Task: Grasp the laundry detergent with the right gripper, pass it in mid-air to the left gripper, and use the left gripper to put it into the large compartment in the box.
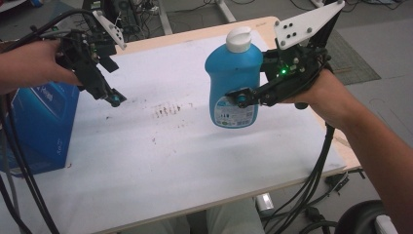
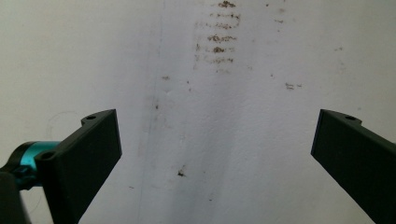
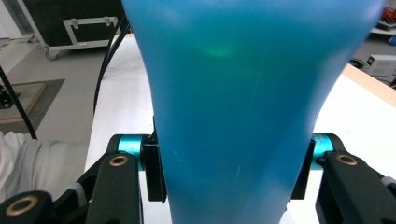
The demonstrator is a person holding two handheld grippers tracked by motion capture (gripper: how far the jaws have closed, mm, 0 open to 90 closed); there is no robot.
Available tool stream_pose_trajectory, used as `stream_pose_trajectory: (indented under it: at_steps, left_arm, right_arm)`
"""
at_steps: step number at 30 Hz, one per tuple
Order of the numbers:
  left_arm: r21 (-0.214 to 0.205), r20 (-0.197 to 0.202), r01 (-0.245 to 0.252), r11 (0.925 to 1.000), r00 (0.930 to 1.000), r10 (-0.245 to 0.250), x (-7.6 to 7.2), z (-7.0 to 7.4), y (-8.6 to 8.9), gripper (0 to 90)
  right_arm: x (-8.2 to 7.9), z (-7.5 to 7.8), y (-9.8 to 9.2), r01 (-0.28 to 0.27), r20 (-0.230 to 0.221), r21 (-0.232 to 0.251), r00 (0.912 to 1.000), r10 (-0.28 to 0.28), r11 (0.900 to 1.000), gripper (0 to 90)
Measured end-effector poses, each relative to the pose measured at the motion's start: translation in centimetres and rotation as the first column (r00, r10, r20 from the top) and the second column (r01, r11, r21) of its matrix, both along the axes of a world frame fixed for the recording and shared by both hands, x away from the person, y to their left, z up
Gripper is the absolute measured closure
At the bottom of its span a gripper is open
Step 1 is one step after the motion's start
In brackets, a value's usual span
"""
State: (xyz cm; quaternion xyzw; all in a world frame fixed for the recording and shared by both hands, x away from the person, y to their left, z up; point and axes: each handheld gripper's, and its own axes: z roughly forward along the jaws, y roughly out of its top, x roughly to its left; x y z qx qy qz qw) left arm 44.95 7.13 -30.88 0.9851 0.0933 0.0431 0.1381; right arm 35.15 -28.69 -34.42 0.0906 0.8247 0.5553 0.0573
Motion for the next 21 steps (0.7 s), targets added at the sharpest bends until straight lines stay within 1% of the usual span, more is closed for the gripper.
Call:
stream_pose_trajectory:
  at_steps: [9, 13, 21]
  left_arm:
    - [-0.006, -0.003, 0.017, 0.9998, 0.9998, -0.017, -0.4, 0.2, -0.3, 1.6]
    - [-0.016, -0.012, 0.040, 0.9991, 0.9991, -0.040, -0.8, 0.3, -0.5, 1.6]
    - [-0.028, -0.016, 0.081, 0.9964, 0.9966, -0.081, -1.6, 0.6, -1.1, 1.6]
  right_arm:
    - [0.7, -0.3, 0.4, -0.055, -0.006, -0.029, 0.9985, 0.055, 0.9981, 46.4]
    - [1.2, -0.2, 0.5, -0.073, -0.009, -0.045, 0.9973, 0.072, 0.9963, 46.4]
    - [1.9, 0.3, 1.3, -0.111, -0.016, -0.073, 0.9938, 0.110, 0.9911, 46.4]
